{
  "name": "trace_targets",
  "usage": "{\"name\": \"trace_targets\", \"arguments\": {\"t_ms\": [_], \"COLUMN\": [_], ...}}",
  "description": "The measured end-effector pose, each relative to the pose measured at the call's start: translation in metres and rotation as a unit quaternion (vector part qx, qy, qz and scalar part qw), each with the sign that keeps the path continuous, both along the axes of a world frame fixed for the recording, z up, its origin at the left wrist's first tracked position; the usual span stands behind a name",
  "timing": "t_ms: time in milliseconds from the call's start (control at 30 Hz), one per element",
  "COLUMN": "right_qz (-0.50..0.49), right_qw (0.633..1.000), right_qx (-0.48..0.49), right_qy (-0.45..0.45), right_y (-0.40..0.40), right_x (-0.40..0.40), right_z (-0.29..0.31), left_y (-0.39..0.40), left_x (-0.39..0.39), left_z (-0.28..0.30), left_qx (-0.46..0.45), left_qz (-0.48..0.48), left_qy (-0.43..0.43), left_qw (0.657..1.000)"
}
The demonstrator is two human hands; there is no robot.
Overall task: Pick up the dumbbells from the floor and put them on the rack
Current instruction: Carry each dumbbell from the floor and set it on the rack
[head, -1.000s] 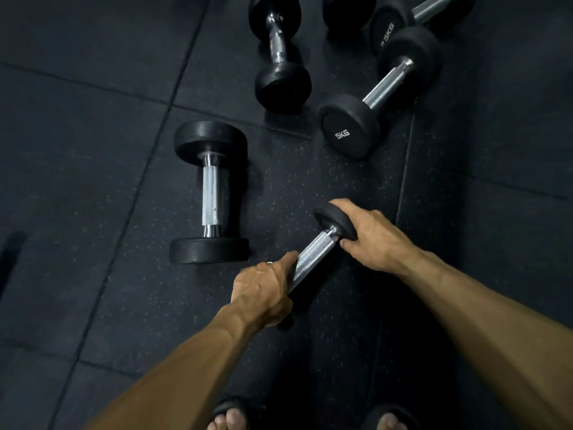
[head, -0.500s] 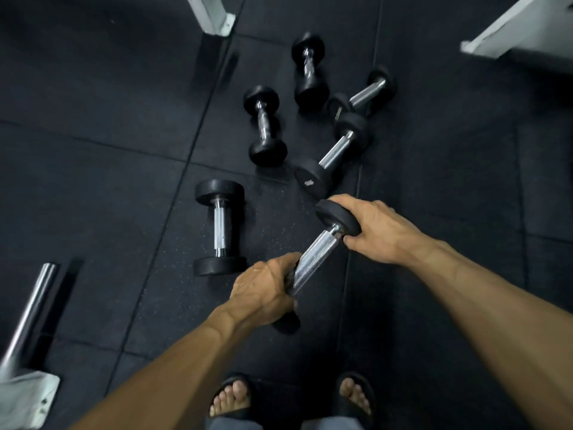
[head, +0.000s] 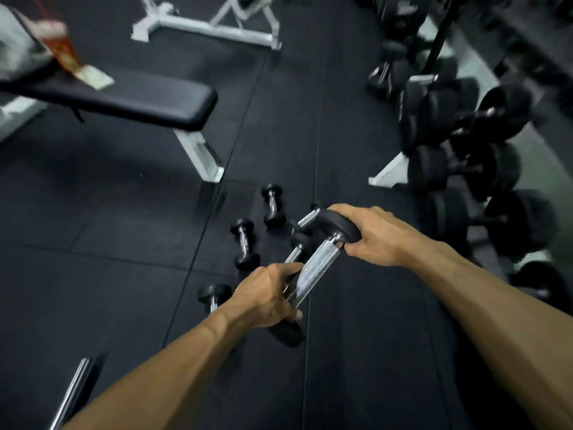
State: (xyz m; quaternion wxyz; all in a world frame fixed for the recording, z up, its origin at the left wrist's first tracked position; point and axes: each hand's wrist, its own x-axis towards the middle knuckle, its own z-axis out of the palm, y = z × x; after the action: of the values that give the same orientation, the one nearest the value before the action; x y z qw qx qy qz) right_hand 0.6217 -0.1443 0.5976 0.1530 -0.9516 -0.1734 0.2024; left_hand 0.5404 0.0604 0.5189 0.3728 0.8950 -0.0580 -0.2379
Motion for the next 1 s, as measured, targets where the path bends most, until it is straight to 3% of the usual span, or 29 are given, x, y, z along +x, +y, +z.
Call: {"name": "trace_targets", "arguments": {"t_ms": [300, 500, 700, 1000], "right_qz": [-0.047, -0.089, -0.147, -0.21], "right_qw": [0.988, 0.981, 0.98, 0.97], "right_qx": [0.016, 0.0, 0.002, -0.044], "right_qy": [-0.144, -0.174, -0.135, -0.113], "right_y": [-0.042, -0.125, -0.252, -0.477], "right_x": [0.01, -0.003, -0.017, -0.006], "right_z": [0.198, 0.28, 0.31, 0.292], "left_y": [-0.026, -0.106, -0.237, -0.479], "left_x": [0.059, 0.073, 0.094, 0.127], "left_z": [0.19, 0.266, 0.288, 0.249], "left_qx": [-0.005, -0.073, -0.087, -0.127], "left_qz": [-0.046, -0.127, -0.203, -0.265], "left_qy": [-0.116, -0.137, -0.12, -0.071], "left_qw": [0.992, 0.98, 0.968, 0.953]}}
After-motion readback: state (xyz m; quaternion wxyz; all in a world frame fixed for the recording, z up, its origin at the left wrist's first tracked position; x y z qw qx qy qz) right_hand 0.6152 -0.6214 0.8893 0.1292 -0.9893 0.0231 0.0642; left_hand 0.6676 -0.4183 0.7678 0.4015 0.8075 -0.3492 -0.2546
